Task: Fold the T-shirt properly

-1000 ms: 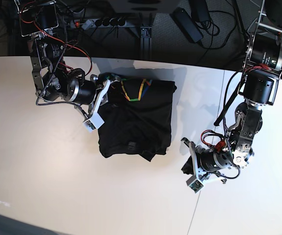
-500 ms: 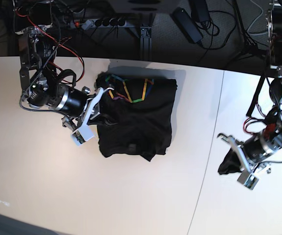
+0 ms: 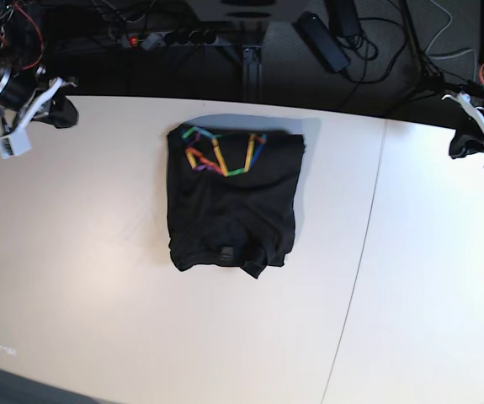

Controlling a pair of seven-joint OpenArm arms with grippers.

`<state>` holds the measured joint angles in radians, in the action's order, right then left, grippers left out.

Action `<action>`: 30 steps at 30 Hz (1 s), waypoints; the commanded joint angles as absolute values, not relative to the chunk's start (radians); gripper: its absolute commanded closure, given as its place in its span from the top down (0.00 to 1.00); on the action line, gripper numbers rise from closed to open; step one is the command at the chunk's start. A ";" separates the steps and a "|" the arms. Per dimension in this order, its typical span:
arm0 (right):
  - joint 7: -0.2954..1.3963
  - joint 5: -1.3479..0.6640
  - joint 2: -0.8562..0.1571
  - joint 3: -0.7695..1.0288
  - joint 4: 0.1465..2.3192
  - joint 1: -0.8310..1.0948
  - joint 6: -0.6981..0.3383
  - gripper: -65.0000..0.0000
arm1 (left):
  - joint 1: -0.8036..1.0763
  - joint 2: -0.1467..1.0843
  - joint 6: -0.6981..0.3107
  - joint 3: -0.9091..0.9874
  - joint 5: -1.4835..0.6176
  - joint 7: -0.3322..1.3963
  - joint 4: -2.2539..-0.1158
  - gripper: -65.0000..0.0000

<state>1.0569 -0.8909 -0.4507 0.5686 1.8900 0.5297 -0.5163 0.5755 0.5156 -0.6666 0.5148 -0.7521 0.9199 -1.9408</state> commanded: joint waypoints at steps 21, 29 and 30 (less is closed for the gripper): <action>1.010 -0.798 -0.346 0.664 1.280 0.902 -0.566 0.00 | 0.530 0.482 -0.564 0.128 -0.413 0.454 -0.925 0.02; 0.929 -0.589 -0.345 0.664 0.814 0.695 -0.456 0.00 | 0.171 0.409 -0.384 -0.322 -0.391 0.376 -0.471 0.00; 0.920 -0.580 -0.344 0.663 0.761 0.656 -0.457 0.00 | 0.139 0.382 -0.373 -0.369 -0.391 0.369 -0.442 0.00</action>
